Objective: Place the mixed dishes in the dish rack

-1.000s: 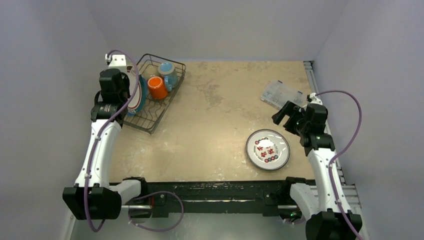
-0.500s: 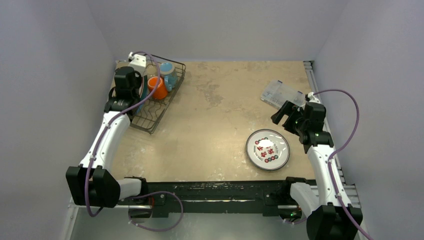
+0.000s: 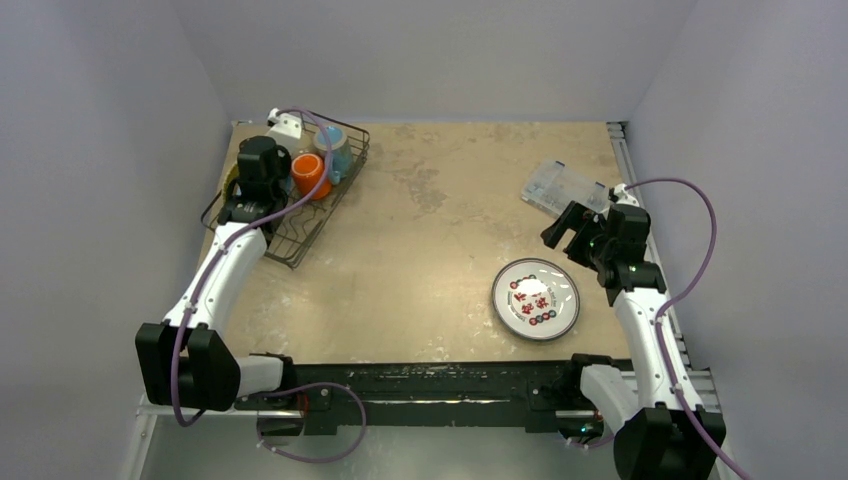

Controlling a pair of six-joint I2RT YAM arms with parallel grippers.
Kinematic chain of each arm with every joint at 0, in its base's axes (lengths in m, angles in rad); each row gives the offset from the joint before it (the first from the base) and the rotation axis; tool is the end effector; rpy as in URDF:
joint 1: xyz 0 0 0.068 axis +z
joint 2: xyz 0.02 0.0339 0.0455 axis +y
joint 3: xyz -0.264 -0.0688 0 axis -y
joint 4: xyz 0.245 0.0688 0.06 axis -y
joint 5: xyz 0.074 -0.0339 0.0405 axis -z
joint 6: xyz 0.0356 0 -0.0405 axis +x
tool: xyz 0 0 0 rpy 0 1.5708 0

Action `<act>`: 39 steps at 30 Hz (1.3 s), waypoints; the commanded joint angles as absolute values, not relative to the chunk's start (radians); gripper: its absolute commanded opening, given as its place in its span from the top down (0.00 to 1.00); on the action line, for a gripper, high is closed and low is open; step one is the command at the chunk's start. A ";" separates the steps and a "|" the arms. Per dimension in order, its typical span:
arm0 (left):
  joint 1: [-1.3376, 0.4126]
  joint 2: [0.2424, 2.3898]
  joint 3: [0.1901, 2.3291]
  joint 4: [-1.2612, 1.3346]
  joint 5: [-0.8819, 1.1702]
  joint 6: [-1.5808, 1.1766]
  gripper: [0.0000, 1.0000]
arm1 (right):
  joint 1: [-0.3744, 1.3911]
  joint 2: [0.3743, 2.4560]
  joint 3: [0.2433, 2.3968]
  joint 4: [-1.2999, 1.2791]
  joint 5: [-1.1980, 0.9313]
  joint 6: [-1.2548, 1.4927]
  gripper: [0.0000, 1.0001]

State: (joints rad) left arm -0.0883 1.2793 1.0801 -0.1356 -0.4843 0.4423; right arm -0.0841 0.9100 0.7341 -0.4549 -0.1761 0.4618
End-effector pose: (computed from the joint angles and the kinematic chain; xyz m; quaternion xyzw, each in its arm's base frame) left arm 0.2961 -0.0096 0.3420 0.0734 0.8000 0.2914 0.5193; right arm 0.1976 -0.0104 0.2738 0.2011 0.8660 0.1617 0.4284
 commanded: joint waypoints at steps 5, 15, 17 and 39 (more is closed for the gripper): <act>-0.083 1.258 1.153 -0.019 -0.607 0.535 1.00 | -0.079 0.917 0.733 -0.418 -0.191 0.442 0.09; -0.092 1.291 1.085 -0.021 -0.571 0.621 1.00 | -0.078 0.918 0.732 -0.418 -0.198 0.441 0.09; -0.092 1.310 1.071 -0.017 -0.599 0.647 1.00 | -0.078 0.919 0.732 -0.419 -0.198 0.441 0.09; -0.094 1.401 1.067 -0.043 -0.653 0.537 0.83 | -0.076 0.931 0.729 -0.412 -0.200 0.441 0.09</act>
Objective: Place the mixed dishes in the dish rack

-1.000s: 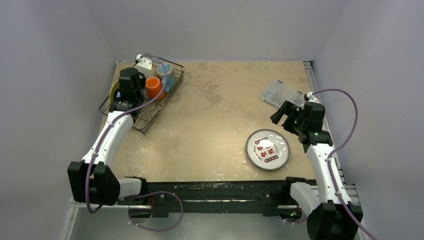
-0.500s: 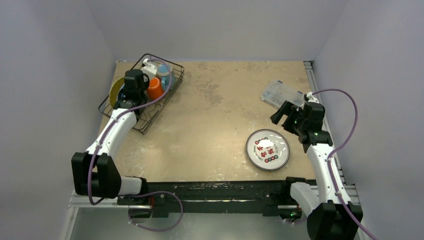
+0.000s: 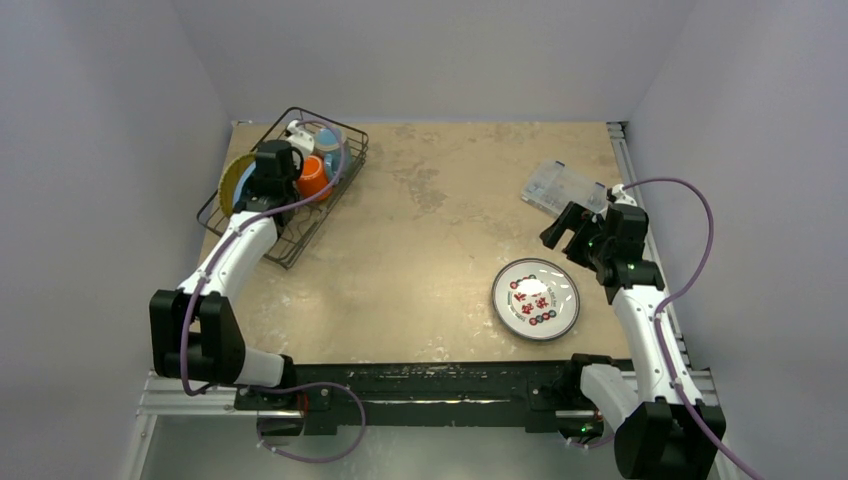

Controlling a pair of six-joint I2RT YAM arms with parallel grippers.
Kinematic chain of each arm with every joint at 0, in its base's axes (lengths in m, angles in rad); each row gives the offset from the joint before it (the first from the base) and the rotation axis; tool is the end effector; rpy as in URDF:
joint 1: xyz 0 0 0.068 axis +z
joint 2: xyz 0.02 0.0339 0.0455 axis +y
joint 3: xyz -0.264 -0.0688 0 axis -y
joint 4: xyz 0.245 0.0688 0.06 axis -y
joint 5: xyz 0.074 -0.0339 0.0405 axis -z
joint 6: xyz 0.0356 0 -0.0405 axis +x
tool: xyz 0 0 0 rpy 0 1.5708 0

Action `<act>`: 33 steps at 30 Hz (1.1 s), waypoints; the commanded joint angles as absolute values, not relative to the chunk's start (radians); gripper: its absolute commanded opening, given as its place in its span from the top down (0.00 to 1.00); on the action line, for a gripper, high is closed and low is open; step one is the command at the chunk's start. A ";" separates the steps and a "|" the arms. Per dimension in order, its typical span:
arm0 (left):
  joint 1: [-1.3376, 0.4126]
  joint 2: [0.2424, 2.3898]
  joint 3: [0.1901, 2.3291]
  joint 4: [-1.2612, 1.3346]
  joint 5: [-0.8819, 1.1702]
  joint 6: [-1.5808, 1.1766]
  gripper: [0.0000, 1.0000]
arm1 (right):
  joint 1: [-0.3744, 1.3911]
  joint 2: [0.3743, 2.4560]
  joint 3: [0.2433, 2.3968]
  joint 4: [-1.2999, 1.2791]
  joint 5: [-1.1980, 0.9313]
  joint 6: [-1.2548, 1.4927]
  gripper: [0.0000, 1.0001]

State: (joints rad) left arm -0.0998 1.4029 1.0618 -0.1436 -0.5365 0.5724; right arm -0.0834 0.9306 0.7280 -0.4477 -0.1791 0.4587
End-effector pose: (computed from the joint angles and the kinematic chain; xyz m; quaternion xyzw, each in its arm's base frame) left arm 0.3196 -0.0137 0.2996 0.1430 0.8245 0.3373 0.4313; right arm 0.2010 -0.0104 0.2687 0.2006 0.8704 0.1612 0.4197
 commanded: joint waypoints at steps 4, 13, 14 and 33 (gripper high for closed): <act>-0.093 1.412 1.067 -0.023 -0.727 0.502 0.57 | -0.076 0.933 0.725 -0.408 -0.202 0.441 0.09; -0.094 1.362 1.064 -0.107 -0.726 0.357 0.31 | -0.077 0.937 0.726 -0.410 -0.207 0.440 0.09; -0.095 1.352 1.072 -0.143 -0.727 0.321 0.28 | -0.076 0.939 0.726 -0.410 -0.206 0.441 0.09; -0.101 1.112 1.177 -0.394 0.095 -0.299 0.04 | -0.014 0.989 0.730 -0.414 -0.245 0.426 0.04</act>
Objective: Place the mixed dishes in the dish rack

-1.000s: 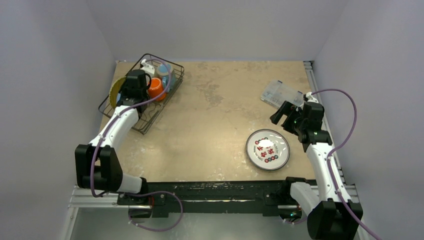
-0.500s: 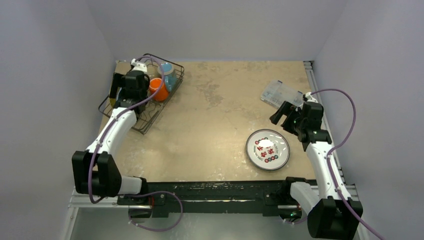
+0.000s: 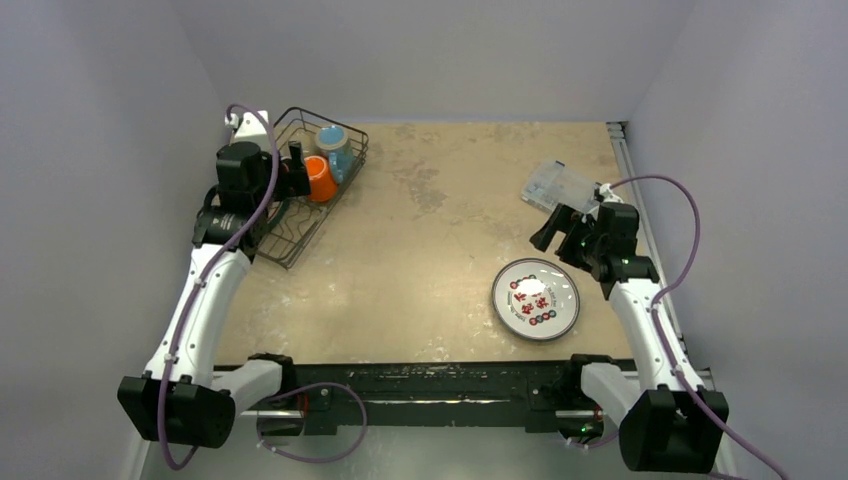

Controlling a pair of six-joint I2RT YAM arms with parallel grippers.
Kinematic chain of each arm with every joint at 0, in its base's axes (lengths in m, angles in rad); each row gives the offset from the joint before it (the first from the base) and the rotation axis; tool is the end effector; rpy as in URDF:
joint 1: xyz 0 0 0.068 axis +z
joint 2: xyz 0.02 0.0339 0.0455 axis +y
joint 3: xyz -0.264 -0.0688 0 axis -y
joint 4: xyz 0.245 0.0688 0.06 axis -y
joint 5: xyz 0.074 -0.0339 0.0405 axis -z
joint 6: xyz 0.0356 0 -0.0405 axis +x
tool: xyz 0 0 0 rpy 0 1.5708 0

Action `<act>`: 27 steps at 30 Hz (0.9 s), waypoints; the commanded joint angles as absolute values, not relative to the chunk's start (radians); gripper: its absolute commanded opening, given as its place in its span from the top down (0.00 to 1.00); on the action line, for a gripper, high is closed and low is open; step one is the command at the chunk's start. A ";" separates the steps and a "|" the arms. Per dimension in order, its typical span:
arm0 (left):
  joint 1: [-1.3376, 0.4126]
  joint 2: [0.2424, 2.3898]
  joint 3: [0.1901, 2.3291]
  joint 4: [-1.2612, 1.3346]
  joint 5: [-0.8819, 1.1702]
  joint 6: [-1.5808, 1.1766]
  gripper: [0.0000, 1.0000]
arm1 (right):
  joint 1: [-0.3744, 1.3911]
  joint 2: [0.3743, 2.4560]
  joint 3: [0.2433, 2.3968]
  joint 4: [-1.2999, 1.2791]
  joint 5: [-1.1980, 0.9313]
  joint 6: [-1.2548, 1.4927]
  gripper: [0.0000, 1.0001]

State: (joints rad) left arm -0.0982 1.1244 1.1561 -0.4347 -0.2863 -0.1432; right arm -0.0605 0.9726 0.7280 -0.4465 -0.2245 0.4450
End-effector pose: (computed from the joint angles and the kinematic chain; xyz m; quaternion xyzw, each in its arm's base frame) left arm 0.2483 -0.0144 0.3770 -0.0972 0.8238 0.0525 0.5560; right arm 0.2074 -0.0046 0.2613 0.1787 0.8825 0.1803 0.3960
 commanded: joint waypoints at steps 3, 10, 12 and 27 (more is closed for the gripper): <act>-0.175 1.141 1.171 -0.354 0.228 -0.322 0.04 | 0.084 1.046 0.744 -0.438 -0.210 0.442 0.05; -0.284 1.174 1.098 -0.299 0.360 -0.377 0.04 | 0.517 1.197 0.834 -0.515 0.082 0.584 0.04; -0.313 1.164 1.067 -0.257 0.390 -0.402 0.04 | 0.621 1.262 0.866 -0.559 0.175 0.627 0.04; -0.521 1.420 1.079 -0.266 0.635 -0.559 0.05 | 0.131 0.828 0.641 -0.624 0.199 0.914 0.05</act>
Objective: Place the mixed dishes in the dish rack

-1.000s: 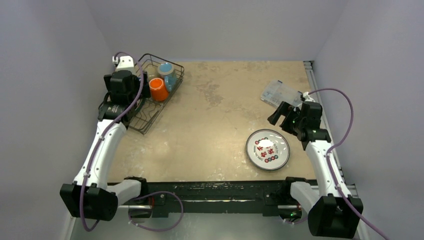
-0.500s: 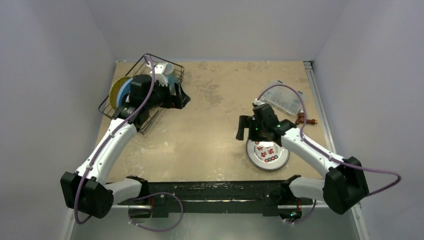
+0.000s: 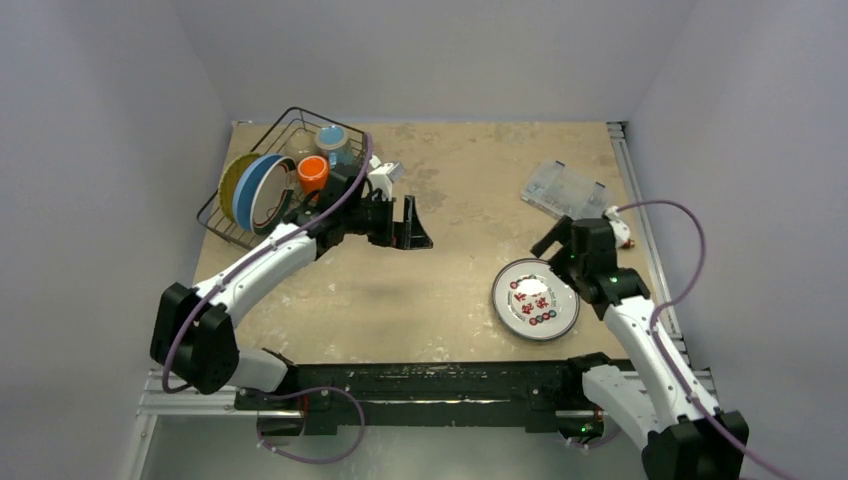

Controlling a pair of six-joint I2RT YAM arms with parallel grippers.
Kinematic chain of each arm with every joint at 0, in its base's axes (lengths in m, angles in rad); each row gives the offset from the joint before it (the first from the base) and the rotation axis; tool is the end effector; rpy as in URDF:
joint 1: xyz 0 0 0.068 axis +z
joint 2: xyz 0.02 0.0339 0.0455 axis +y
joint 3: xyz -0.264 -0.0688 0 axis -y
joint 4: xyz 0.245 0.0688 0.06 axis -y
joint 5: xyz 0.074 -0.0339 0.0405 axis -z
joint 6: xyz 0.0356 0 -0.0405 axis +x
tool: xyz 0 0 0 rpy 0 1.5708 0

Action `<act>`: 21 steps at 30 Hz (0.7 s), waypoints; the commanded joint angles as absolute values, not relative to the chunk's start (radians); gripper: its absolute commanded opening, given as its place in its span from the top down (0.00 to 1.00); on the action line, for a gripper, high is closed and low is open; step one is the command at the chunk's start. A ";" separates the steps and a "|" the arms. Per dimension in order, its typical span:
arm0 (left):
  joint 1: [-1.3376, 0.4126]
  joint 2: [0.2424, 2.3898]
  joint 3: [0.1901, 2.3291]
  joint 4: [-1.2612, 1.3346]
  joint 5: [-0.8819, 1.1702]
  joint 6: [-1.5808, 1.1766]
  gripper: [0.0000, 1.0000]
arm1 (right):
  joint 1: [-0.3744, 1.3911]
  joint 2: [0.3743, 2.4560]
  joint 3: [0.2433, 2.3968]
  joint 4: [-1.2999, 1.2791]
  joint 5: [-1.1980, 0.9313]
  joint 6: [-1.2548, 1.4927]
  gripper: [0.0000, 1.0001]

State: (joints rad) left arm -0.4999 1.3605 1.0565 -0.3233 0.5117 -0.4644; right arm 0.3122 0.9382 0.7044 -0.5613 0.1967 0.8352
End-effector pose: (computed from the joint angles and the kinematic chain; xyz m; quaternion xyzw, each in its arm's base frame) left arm 0.2564 -0.1599 0.2939 0.1303 0.8596 -0.4036 0.2850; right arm 0.1852 0.0525 0.2503 0.2740 0.8803 0.1279 0.3654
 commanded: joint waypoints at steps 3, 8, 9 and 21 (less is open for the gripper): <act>-0.540 1.487 1.075 -0.246 0.694 -0.619 0.05 | 0.054 0.808 0.624 -0.667 0.189 0.925 0.09; -0.567 1.555 1.059 -0.171 0.776 -0.713 0.06 | -0.067 0.859 0.576 -0.680 0.104 0.937 0.23; -0.570 1.559 1.055 -0.162 0.781 -0.725 0.06 | -0.092 0.863 0.570 -0.679 0.100 0.941 0.29; -0.578 1.532 1.045 -0.132 0.793 -0.765 0.07 | -0.212 0.927 0.517 -0.597 0.138 0.932 0.54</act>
State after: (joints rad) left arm -0.5766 1.5707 1.0489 -0.1856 0.7597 -0.7410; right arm -0.1970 0.8955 0.5320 -0.6437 0.1356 0.9272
